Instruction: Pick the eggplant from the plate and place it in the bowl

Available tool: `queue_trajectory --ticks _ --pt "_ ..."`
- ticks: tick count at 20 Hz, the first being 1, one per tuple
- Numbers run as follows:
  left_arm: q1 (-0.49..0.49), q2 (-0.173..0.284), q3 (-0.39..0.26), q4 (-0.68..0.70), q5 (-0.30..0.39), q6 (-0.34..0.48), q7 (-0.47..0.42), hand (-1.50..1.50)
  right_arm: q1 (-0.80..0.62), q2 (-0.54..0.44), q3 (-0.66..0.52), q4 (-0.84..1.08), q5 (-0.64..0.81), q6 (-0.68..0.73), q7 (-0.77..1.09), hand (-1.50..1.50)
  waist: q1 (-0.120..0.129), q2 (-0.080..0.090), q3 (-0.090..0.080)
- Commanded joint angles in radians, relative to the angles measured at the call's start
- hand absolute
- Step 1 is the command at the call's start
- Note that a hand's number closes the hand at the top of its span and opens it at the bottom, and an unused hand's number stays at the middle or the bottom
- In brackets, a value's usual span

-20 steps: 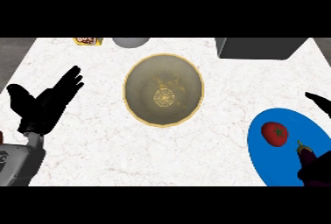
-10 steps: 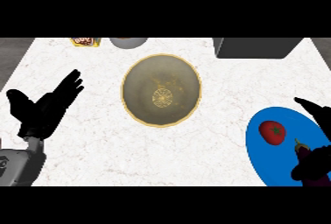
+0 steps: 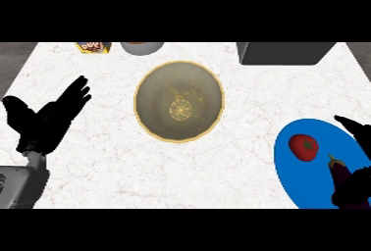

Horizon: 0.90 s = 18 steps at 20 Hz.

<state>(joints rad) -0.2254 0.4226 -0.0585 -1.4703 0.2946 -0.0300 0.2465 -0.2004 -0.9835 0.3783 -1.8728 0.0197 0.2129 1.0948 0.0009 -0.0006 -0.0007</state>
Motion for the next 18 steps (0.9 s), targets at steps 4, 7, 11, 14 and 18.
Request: queue_trajectory --ticks 4,7,11,14,18 --pt "-0.018 -0.019 0.003 -0.017 -0.033 -0.003 0.018 0.00 -0.069 0.065 0.006 0.110 0.033 0.084 0.113 -1.50 0.007 0.002 0.000" --pt "0.058 -0.016 0.015 -0.049 -0.030 -0.028 -0.013 0.00 -0.025 0.107 0.035 0.135 0.089 0.044 0.086 -1.50 0.009 0.000 0.000" --pt "0.017 -0.005 0.058 -0.039 -0.008 -0.056 0.023 0.00 0.022 0.093 -0.026 0.178 0.078 0.088 -0.011 -1.50 -0.001 0.000 0.001" --pt "0.016 -0.034 0.047 0.012 -0.044 -0.055 -0.018 0.00 -0.015 0.181 0.019 0.182 0.114 0.071 0.061 -1.50 0.001 0.001 0.000" --pt "0.013 -0.041 0.067 0.018 -0.052 -0.071 -0.024 0.00 0.029 0.162 -0.036 0.210 0.138 0.101 0.002 -1.50 -0.003 0.000 0.000"
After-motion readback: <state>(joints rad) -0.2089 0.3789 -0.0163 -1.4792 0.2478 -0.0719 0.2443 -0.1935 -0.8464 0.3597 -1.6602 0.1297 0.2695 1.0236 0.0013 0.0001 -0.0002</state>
